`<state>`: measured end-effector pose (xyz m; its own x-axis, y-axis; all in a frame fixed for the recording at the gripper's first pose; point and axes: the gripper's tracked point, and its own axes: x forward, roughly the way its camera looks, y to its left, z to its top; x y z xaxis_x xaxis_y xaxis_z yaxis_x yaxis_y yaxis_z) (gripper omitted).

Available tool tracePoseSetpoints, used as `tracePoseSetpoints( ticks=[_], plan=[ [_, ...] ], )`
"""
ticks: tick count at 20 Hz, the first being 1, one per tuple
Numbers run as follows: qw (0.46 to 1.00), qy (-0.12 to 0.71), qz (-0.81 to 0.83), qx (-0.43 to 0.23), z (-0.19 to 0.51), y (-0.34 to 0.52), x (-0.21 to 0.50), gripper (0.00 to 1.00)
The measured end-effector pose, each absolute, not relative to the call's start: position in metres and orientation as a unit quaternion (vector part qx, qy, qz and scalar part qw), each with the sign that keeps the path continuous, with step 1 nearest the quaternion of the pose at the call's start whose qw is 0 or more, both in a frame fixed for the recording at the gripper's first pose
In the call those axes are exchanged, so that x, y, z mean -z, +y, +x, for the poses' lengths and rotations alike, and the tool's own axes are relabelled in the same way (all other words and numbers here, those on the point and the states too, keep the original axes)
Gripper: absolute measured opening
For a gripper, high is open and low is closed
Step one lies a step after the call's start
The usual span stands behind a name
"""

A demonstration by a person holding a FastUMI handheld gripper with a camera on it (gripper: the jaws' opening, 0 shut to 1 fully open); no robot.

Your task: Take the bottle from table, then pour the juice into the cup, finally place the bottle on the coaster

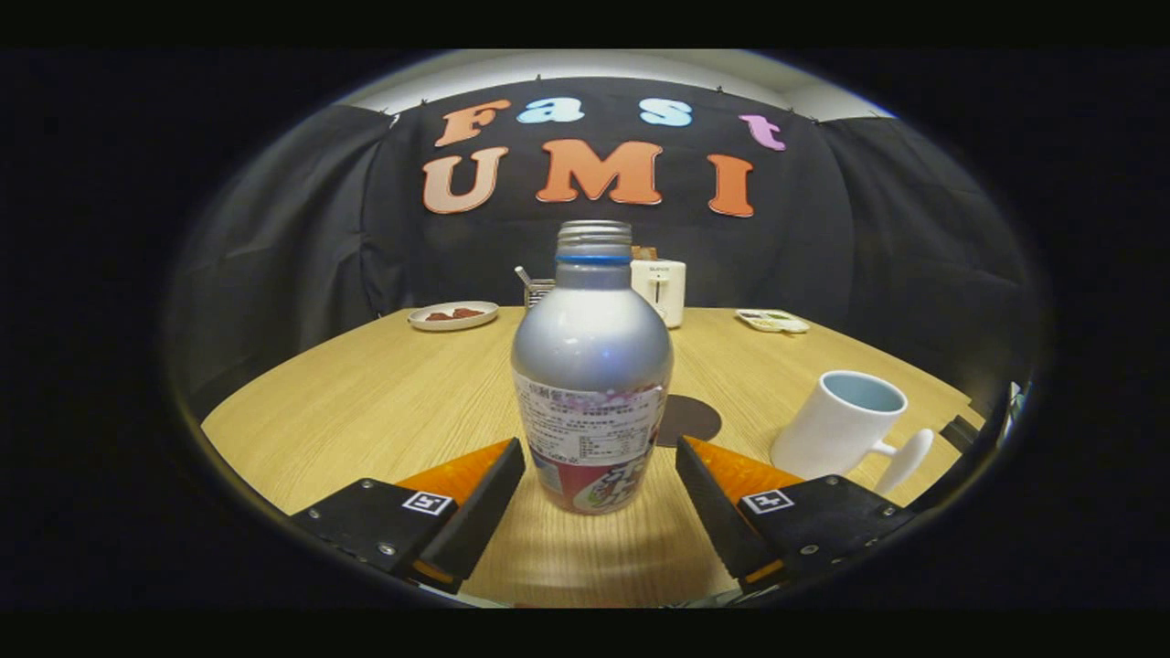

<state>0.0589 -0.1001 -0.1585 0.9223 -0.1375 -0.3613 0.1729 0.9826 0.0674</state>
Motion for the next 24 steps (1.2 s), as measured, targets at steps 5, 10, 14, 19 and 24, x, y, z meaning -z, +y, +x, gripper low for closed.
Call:
tracePoseSetpoints(
  ticks=[5,10,14,19,24],
  plan=[
    [0.978,0.186,0.056,0.074,0.066,-0.099,0.166,0.87],
    [0.978,0.179,0.067,0.081,0.067,-0.102,0.165,0.77],
    [0.98,0.157,0.087,0.087,0.062,-0.105,0.144,0.75],
    [0.975,0.142,0.145,0.086,0.055,-0.108,0.122,0.75],
    [0.962,0.116,0.236,0.072,0.057,-0.108,0.105,0.74]
  ],
)
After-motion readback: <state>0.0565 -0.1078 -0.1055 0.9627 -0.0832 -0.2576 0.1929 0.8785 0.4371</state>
